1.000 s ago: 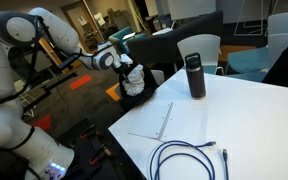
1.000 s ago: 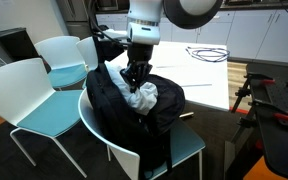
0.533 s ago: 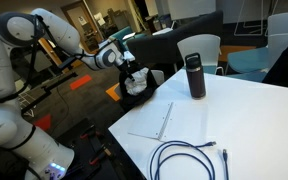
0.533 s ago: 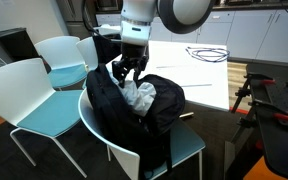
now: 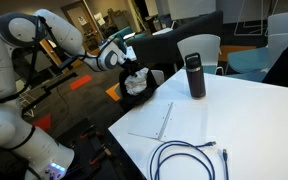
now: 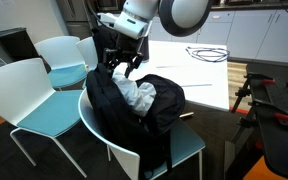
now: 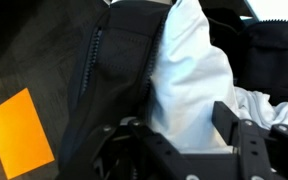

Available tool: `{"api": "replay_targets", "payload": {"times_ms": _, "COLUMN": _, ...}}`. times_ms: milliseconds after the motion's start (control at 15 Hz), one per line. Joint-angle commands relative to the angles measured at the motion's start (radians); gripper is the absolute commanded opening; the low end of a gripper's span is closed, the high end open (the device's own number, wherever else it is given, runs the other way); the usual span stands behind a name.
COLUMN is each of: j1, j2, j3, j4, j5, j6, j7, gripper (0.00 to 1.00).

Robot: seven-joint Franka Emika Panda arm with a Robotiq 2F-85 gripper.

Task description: Pick up the bottle from the bag and put it on the table, then pick up the cloth and cable on the table and put them in the bag

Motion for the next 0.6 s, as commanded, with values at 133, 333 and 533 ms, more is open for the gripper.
{"api": "replay_targets", "payload": {"times_ms": 133, "j1": -0.13, "j2": 0.077, "j3": 0.145, "j4": 0.004, "j5": 0.035, "j6": 0.079, "j7": 0.046, "gripper": 0.23}}
{"api": "replay_targets", "payload": {"times_ms": 333, "j1": -0.165, "j2": 0.115, "j3": 0.176, "j4": 0.018, "j5": 0.045, "j6": 0.038, "j7": 0.078, "gripper": 0.02}}
{"api": "replay_targets", "payload": {"times_ms": 533, "j1": -0.144, "j2": 0.135, "j3": 0.136, "j4": 0.028, "j5": 0.047, "j6": -0.005, "j7": 0.162, "gripper": 0.0}}
